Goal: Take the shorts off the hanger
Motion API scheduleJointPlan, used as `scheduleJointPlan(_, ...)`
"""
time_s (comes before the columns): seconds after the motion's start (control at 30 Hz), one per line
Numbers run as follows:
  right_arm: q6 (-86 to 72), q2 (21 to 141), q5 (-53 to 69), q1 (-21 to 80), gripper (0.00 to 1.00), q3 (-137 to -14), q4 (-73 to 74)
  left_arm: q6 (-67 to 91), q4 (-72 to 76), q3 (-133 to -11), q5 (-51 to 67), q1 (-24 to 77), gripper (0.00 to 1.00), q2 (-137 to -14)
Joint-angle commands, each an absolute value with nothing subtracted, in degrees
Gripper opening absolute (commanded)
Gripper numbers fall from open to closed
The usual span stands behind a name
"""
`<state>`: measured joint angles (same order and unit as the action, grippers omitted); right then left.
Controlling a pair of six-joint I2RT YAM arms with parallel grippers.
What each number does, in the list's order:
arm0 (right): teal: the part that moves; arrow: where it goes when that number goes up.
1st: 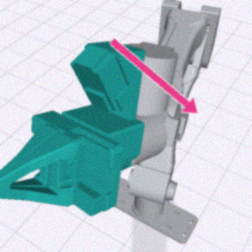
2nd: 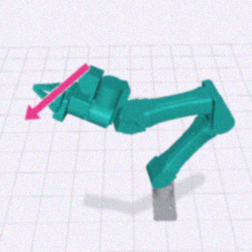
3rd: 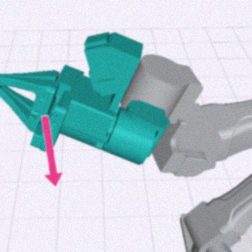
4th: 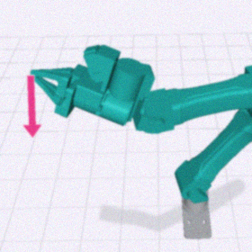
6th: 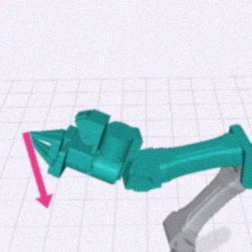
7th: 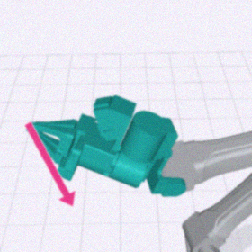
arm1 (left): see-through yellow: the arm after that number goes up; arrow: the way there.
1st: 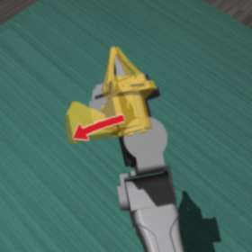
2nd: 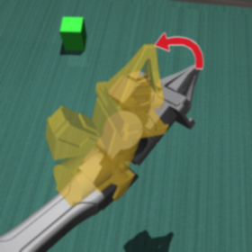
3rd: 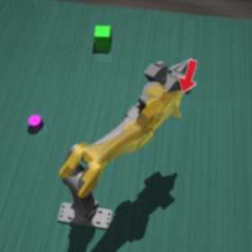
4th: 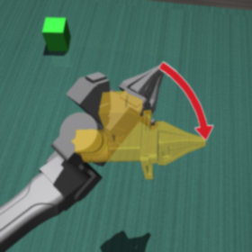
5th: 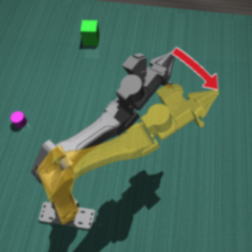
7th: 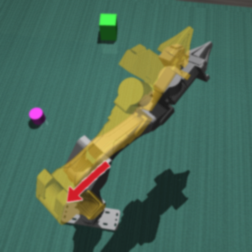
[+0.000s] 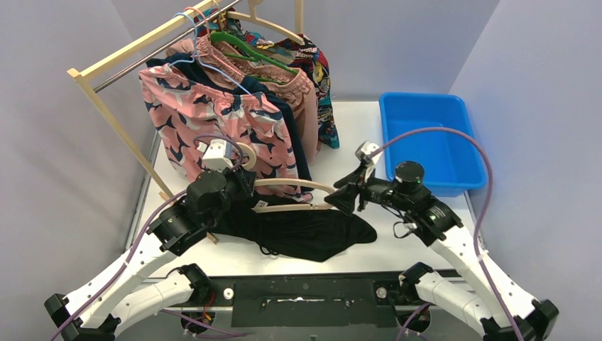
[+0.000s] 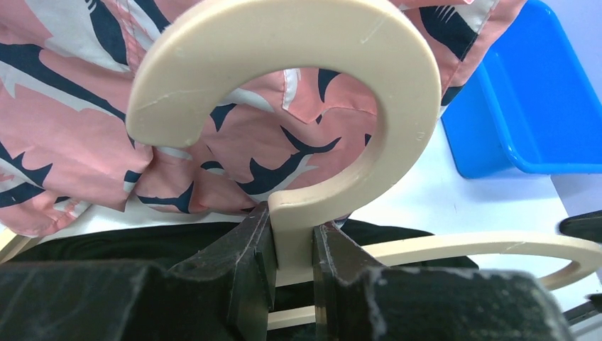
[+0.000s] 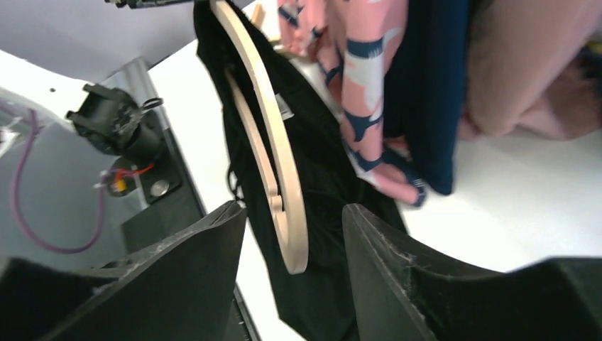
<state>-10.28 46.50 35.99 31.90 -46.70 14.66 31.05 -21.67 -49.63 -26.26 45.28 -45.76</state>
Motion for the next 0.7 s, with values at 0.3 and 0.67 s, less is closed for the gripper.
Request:
scheduleJointPlan(0.3,-16.1,48.7,44.4,31.9,0.04,-44.5,4.3,30.7,-20.8,-50.5,-23.7,45.1,0.02,-44.4)
scheduleJointPlan(0.67,-12.4,46.8,42.4,31.4,0.00,-46.9,14.4,38.2,-30.4,-46.3,-26.2,45.1,0.73,-40.8)
